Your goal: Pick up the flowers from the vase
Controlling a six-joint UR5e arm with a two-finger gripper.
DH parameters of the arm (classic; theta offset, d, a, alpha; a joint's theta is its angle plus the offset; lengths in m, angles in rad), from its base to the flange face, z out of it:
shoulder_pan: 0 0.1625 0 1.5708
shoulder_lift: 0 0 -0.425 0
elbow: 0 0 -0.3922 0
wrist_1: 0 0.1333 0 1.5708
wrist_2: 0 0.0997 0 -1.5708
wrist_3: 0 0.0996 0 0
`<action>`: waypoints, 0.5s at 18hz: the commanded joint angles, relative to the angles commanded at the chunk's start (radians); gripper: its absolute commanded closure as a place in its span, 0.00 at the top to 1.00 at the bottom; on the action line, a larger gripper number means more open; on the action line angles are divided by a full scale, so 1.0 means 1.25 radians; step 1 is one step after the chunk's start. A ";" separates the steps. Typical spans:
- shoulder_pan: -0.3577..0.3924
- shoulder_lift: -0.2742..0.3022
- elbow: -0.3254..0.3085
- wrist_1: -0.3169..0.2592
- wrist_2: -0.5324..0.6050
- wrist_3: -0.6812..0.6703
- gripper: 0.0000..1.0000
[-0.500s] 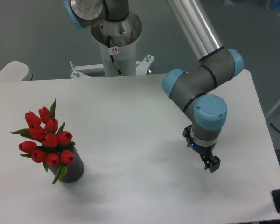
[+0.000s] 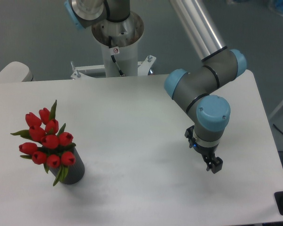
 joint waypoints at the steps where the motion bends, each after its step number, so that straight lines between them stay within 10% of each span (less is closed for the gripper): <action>1: 0.001 0.001 -0.001 -0.001 0.000 0.000 1.00; 9: 0.007 0.040 -0.029 -0.017 -0.115 0.000 1.00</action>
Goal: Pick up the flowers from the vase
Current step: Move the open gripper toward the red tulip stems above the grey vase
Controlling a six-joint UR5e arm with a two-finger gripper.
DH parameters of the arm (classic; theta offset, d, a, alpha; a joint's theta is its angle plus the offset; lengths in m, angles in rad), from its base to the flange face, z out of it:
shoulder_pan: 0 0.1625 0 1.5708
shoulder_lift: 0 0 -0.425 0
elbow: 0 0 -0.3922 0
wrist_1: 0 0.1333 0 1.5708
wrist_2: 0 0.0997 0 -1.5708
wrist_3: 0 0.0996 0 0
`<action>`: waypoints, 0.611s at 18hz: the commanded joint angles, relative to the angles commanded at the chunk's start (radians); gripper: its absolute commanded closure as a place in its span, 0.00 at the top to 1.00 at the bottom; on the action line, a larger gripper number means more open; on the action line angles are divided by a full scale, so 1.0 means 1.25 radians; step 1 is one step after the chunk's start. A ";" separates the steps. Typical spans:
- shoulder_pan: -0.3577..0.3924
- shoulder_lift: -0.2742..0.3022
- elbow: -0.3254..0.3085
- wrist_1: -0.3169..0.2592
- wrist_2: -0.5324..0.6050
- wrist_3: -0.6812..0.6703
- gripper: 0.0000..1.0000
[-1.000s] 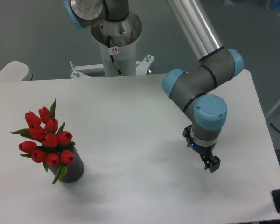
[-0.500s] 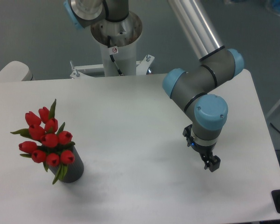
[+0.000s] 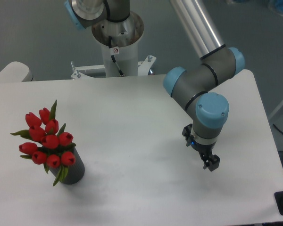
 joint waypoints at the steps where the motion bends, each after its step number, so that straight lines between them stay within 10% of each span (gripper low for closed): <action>1: 0.000 0.010 -0.004 -0.010 -0.023 0.000 1.00; 11: -0.006 0.153 -0.194 -0.048 -0.410 -0.021 1.00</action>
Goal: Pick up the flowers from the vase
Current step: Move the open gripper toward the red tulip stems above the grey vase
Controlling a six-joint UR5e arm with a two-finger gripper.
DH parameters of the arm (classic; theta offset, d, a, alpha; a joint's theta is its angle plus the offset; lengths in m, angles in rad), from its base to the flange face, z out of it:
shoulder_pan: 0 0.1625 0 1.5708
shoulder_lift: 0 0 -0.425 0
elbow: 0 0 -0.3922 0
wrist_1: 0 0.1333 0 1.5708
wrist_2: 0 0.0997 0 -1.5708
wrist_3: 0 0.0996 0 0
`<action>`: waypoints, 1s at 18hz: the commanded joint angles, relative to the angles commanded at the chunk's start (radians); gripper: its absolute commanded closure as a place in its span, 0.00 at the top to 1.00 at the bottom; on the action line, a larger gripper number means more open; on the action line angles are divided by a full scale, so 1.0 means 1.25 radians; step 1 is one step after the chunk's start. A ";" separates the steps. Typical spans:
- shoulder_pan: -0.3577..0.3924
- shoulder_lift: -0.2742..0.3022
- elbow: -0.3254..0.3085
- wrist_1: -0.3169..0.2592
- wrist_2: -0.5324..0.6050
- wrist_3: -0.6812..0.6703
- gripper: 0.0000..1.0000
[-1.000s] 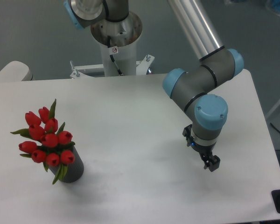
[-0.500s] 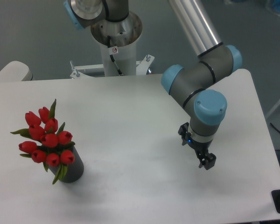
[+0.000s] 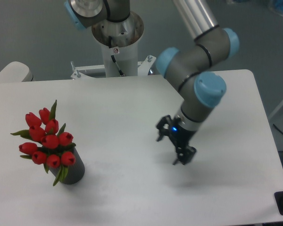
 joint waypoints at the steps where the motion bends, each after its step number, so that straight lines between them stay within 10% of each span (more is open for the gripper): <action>1: -0.006 0.006 -0.020 0.000 -0.053 -0.032 1.00; 6: -0.027 0.023 -0.052 0.000 -0.319 -0.157 1.00; 18: -0.116 0.041 -0.081 0.006 -0.528 -0.167 1.00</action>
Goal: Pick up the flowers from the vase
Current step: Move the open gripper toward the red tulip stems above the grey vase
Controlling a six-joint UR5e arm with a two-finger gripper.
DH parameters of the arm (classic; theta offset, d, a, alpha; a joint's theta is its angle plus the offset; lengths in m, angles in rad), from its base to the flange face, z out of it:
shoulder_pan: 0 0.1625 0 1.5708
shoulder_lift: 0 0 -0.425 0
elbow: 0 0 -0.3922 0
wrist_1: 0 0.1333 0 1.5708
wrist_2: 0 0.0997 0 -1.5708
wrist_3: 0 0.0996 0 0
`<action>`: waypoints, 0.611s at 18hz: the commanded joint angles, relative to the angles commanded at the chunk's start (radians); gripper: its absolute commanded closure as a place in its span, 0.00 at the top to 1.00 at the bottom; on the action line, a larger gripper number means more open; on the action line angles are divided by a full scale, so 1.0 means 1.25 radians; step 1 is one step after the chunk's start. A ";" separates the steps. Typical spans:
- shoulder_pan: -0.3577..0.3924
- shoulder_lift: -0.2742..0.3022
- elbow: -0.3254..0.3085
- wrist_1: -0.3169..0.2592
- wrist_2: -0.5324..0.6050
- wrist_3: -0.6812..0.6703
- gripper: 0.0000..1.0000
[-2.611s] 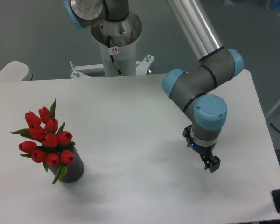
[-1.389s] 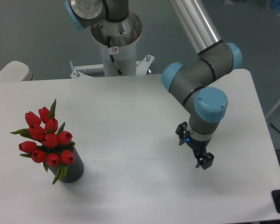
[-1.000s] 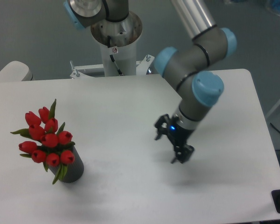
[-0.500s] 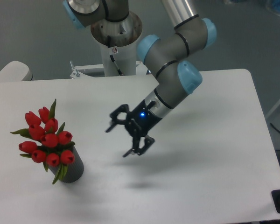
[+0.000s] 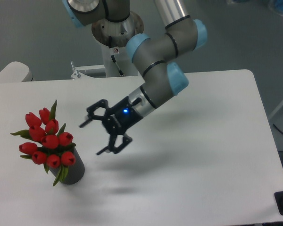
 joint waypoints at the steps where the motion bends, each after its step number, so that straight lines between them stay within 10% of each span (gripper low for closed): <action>1: -0.011 -0.004 -0.001 0.000 0.000 0.001 1.00; 11: -0.064 -0.049 -0.009 0.059 0.001 0.004 1.00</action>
